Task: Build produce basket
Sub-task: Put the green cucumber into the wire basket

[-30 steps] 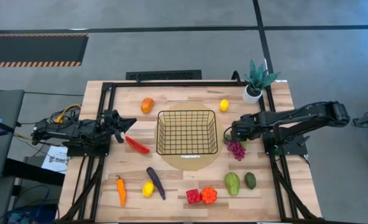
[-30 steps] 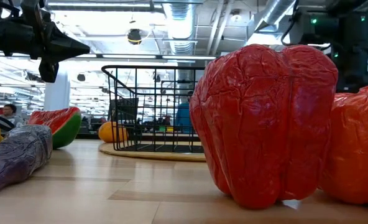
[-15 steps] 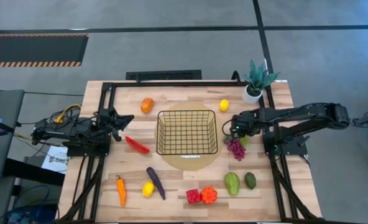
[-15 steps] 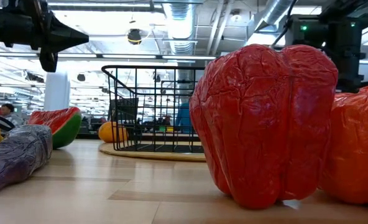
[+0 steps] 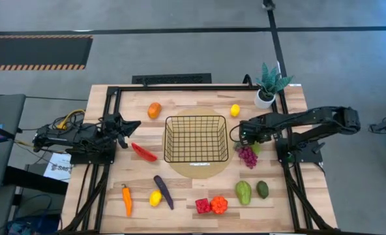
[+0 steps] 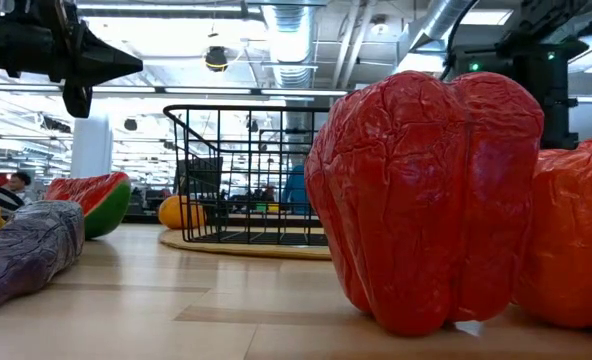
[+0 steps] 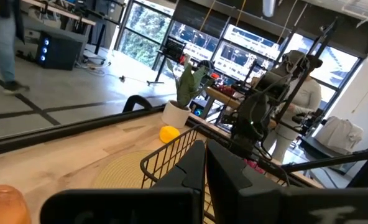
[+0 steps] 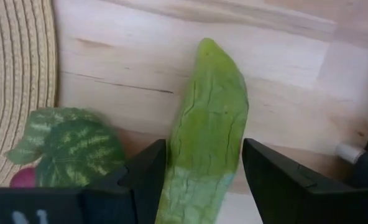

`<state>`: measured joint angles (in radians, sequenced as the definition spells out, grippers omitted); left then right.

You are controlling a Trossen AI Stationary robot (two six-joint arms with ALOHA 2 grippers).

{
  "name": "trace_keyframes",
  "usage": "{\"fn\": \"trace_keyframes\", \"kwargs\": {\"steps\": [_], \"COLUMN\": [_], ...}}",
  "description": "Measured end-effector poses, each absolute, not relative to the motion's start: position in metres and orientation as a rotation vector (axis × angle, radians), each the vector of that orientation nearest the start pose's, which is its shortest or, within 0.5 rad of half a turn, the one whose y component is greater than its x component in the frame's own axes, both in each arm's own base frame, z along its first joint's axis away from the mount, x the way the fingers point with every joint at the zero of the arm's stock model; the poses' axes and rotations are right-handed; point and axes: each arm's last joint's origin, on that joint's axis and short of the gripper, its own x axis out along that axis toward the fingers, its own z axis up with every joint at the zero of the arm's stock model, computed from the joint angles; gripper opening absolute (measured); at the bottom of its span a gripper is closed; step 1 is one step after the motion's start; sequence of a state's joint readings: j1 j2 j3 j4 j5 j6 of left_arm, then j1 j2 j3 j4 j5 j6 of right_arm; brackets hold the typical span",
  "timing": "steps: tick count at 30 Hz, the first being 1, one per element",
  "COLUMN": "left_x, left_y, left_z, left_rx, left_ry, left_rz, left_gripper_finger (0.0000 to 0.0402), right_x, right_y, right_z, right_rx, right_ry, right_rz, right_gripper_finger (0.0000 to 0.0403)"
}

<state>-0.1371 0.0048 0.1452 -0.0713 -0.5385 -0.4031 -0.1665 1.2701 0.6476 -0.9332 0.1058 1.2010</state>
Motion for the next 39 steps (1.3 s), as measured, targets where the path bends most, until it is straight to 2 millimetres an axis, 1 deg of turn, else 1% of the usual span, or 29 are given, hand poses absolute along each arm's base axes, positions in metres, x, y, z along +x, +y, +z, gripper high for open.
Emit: {"fn": "trace_keyframes", "kwargs": {"steps": [11,14,19,22,24,28,31,36,39], "left_x": [0.084,0.084,0.084,0.084,0.084,0.084,0.084,0.084,0.084], "left_y": [0.003,0.003,0.003,0.003,0.003,0.003,0.003,0.003,0.003], "left_z": [0.205,0.205,0.205,0.205,0.205,0.206,0.206,0.206,0.206], "left_rx": [-0.42,-0.42,-0.413,-0.412,-0.409,-0.401,-0.401,-0.406,-0.406], "left_ry": [-0.145,-0.145,-0.142,-0.144,-0.148,-0.15,-0.15,-0.151,-0.151], "left_rz": [0.383,0.383,0.384,0.383,0.382,0.382,0.383,0.382,0.382], "left_gripper_finger": [0.0,0.0,0.0,0.0,0.0,0.0,0.0,0.0,0.0], "right_x": [0.182,0.182,0.181,0.177,0.178,0.178,0.183,0.2,0.213], "right_y": [-0.033,-0.033,-0.033,-0.032,-0.033,-0.035,-0.037,-0.036,-0.035], "right_z": [0.15,0.149,0.152,0.158,0.171,0.206,0.242,0.311,0.349], "right_rx": [0.961,0.96,0.965,0.945,0.929,0.873,0.845,0.784,0.738], "right_ry": [1.319,1.324,1.311,1.328,1.305,1.258,1.17,0.943,0.803], "right_rz": [-1.141,-1.147,-1.137,-1.126,-1.127,-1.142,-1.097,-0.946,-0.834], "right_gripper_finger": [0.0229,0.02,0.0109,0.0107,0.0107,0.0107,0.0107,0.0107,0.0107]}}
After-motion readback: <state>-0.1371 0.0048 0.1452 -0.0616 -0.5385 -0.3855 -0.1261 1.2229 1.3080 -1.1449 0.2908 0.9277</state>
